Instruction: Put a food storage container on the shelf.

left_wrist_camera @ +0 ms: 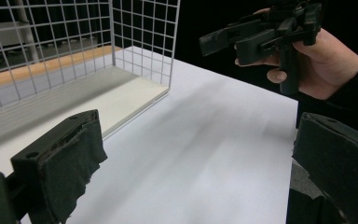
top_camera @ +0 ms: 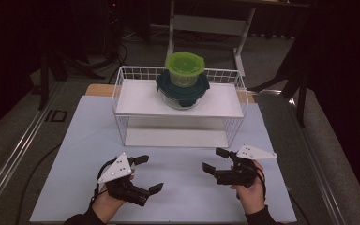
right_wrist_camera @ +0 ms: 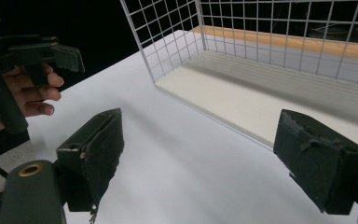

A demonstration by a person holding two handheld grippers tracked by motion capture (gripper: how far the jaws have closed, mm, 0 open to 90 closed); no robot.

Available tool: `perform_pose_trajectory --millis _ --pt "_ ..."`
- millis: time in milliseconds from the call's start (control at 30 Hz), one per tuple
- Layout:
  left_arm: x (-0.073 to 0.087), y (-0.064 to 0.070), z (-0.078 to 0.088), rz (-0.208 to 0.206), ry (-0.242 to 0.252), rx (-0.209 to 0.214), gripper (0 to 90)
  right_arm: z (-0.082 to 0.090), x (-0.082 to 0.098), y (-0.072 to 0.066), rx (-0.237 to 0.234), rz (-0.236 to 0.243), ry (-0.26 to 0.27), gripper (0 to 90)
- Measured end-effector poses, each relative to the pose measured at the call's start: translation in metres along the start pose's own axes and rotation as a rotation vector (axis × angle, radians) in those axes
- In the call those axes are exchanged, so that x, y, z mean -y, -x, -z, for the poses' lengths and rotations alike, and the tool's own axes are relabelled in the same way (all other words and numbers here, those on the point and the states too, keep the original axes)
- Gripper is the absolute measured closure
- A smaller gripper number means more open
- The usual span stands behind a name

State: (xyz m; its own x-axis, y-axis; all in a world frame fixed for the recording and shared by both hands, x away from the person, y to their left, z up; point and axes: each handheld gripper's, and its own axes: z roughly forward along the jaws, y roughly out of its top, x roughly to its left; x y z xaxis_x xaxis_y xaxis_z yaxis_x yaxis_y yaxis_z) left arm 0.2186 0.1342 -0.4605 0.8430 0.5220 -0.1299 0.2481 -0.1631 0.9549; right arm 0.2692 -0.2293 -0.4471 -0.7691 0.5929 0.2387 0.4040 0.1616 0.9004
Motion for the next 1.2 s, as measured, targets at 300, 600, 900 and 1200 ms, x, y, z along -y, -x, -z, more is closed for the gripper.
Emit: perform_pose_trajectory --millis 300,600,900,1200 --pt "0.015 -0.004 0.009 0.006 0.0 -0.01 2.2 0.014 0.022 0.009 0.011 -0.021 -0.017 15.6" --pt "0.024 -0.007 0.018 0.007 -0.003 -0.03 2.2 0.029 0.042 0.015 0.049 -0.041 -0.027 16.0" --pt "0.035 -0.006 0.022 0.011 -0.023 -0.034 2.2 0.037 0.057 0.016 0.063 -0.052 -0.054 16.1" --pt "0.043 -0.012 0.027 0.015 -0.011 -0.062 2.2 0.046 0.068 0.024 0.076 -0.051 -0.047 16.0"
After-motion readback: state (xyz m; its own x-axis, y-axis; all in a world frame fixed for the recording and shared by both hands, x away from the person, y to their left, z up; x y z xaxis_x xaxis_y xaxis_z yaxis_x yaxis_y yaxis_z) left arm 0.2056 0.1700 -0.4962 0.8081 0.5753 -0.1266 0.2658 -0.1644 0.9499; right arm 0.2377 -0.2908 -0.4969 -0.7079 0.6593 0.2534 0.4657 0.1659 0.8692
